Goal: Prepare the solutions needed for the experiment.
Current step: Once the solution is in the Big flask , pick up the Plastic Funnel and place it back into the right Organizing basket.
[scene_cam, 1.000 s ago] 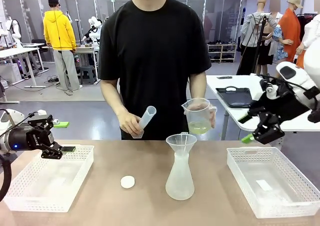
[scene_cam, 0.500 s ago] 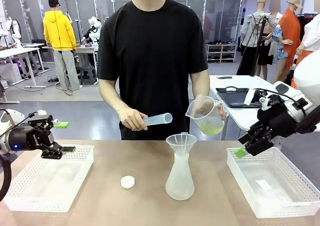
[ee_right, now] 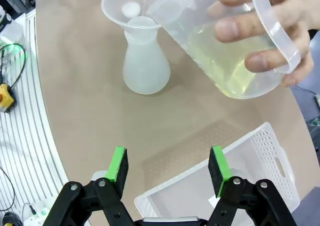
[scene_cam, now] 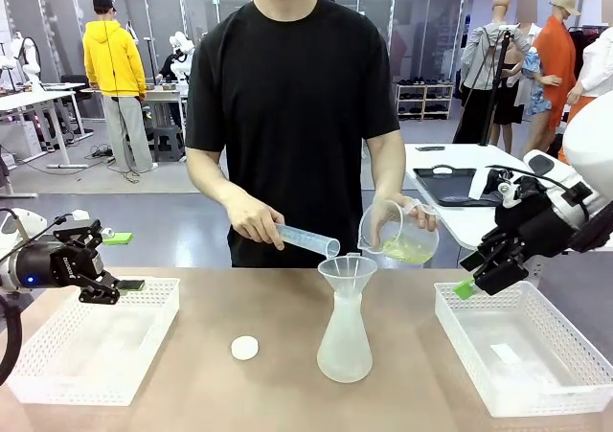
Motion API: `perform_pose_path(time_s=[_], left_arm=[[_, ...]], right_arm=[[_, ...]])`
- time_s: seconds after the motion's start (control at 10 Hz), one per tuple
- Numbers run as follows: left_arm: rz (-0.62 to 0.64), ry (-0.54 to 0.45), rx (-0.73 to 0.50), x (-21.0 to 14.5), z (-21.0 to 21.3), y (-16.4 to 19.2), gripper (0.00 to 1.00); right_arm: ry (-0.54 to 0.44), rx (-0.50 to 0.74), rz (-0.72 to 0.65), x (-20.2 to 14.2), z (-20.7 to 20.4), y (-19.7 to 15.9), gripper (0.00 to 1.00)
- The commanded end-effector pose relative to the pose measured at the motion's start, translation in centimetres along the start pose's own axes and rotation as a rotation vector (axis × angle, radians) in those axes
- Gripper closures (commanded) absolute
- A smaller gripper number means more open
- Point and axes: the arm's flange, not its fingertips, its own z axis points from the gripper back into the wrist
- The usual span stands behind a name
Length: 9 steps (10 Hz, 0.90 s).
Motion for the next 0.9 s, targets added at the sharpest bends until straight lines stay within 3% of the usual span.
perform_pose_path(time_s=[0.0, 0.3, 0.5, 0.8], left_arm=[[-0.004, -0.019, 0.000, 0.1, -0.1, -0.1, 0.00], [-0.004, -0.019, 0.000, 0.1, -0.1, -0.1, 0.00], [-0.004, -0.019, 0.000, 0.1, -0.1, -0.1, 0.00], [-0.004, -0.019, 0.000, 0.1, -0.1, -0.1, 0.00]], right_arm=[[-0.015, 0.018, -0.188, -1.1, -0.4, -1.3, 0.19], [-0.098, 0.125, -0.593, -4.5, -0.4, -4.5, 0.19], [-0.244, 0.359, -0.822, -6.8, -1.4, -7.2, 0.19], [-0.410, 0.515, -0.967, -8.4, -2.8, -8.7, 0.19]])
